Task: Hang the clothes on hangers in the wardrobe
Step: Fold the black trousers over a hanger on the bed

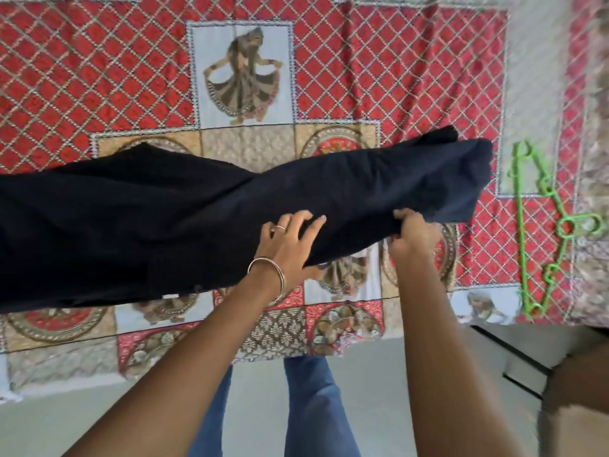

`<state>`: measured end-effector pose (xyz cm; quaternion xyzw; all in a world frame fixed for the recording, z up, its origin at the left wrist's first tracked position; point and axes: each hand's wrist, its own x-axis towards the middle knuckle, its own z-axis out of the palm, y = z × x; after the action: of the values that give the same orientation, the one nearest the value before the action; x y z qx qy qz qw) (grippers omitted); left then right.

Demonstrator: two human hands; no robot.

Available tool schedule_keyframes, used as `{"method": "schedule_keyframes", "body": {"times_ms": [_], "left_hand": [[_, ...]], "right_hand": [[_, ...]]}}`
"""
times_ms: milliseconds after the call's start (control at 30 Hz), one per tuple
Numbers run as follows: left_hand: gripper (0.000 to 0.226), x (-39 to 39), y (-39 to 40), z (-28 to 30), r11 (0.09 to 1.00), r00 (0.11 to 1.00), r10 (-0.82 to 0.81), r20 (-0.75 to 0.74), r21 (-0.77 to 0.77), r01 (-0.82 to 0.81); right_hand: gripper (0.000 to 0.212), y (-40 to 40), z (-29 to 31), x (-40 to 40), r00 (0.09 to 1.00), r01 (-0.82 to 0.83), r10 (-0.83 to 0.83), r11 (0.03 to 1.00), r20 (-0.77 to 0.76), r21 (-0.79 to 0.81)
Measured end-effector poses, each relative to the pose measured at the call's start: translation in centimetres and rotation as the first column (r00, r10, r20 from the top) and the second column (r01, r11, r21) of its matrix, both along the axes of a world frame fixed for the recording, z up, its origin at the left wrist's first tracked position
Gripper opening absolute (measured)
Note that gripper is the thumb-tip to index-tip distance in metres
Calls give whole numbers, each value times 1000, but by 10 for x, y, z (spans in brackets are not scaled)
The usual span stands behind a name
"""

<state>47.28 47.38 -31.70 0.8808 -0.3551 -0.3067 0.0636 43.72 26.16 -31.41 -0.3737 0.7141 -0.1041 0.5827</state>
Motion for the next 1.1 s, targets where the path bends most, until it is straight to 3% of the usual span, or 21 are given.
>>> {"method": "schedule_keyframes", "body": {"times_ms": [67, 100, 133, 167, 200, 233, 267, 300, 333, 367, 433, 500, 567, 633, 700, 767, 833, 900, 967, 1033, 1100], "left_hand": [[106, -4, -30, 4, 996, 996, 74, 53, 52, -77], [100, 0, -49, 4, 988, 986, 144, 82, 44, -148], [86, 11, -51, 8, 966, 963, 258, 81, -23, -257], [67, 24, -46, 10, 897, 900, 429, 75, -149, -416], [50, 36, -51, 13, 765, 784, 618, 56, -271, -584], [40, 52, -43, 14, 568, 598, 801, 30, -350, -745], [38, 68, -35, 16, 332, 358, 934, 7, -387, -860], [37, 87, -18, 14, 93, 112, 993, -25, -393, -915], [38, 103, 1, 13, -106, -88, 994, -65, -376, -921], [39, 118, 17, 10, -242, -233, 970, -72, -367, -898], [47, 132, 40, 7, -343, -352, 935, -37, -345, -874], [67, 119, 37, 18, -188, -240, 956, 170, -276, -943], [80, 93, 20, 26, 179, 49, 873, 485, -225, -958], [69, 65, 1, 27, 603, 389, 680, 622, -172, -779], [45, 44, -23, 12, 892, 655, 409, 635, -127, -434], [32, 29, -51, -3, 983, 883, 166, 438, -5, -183], [44, 7, -69, -15, 972, 978, 58, 201, 212, -102], [59, -10, -73, -21, 928, 984, 61, 166, 353, -117], [64, -23, -71, -27, 921, 969, 106, 225, 346, -181], [59, -27, -68, -36, 920, 947, 143, 288, 315, -235], [48, -26, -66, -43, 923, 934, 117, 336, 312, -228]], "right_hand": [[24, 0, 24, 22, 956, -125, 158, 982, 249, -145], [26, -6, 40, 36, 864, -243, 326, 938, 384, -248], [30, 1, 58, 50, 701, -422, 561, 824, 439, -379], [38, 8, 71, 62, 465, -601, 772, 635, 433, -486], [50, -4, 80, 68, 199, -724, 907, 392, 371, -568], [59, -9, 78, 74, -13, -775, 958, 172, 288, -609], [63, -20, 73, 77, -123, -793, 973, 20, 193, -609], [60, -26, 62, 77, -120, -833, 987, -44, 102, -552], [53, -32, 49, 72, -30, -888, 1000, -23, 9, -459], [44, -45, 36, 63, 119, -928, 987, 71, -109, -366], [38, -59, 16, 32, 373, -927, 834, 323, -407, -189], [45, -65, 7, 2, 499, -840, 626, 521, -599, -155], [49, -69, 3, -15, 553, -799, 505, 548, -663, -249], [48, -74, 2, -19, 575, -797, 409, 476, -709, -371], [55, -92, 1, -14, 617, -762, 344, 485, -708, -429], [72, -115, 0, -9, 636, -713, 335, 600, -695, -363], [86, -138, -6, -9, 678, -624, 332, 732, -656, -274], [72, -151, -13, -13, 765, -554, 357, 790, -536, -263], [44, -161, -10, -22, 775, -598, 418, 728, -474, -335], [27, -174, -7, -28, 803, -583, 405, 686, -437, -435], [16, -187, -7, -36, 870, -486, 345, 720, -352, -496]]}}
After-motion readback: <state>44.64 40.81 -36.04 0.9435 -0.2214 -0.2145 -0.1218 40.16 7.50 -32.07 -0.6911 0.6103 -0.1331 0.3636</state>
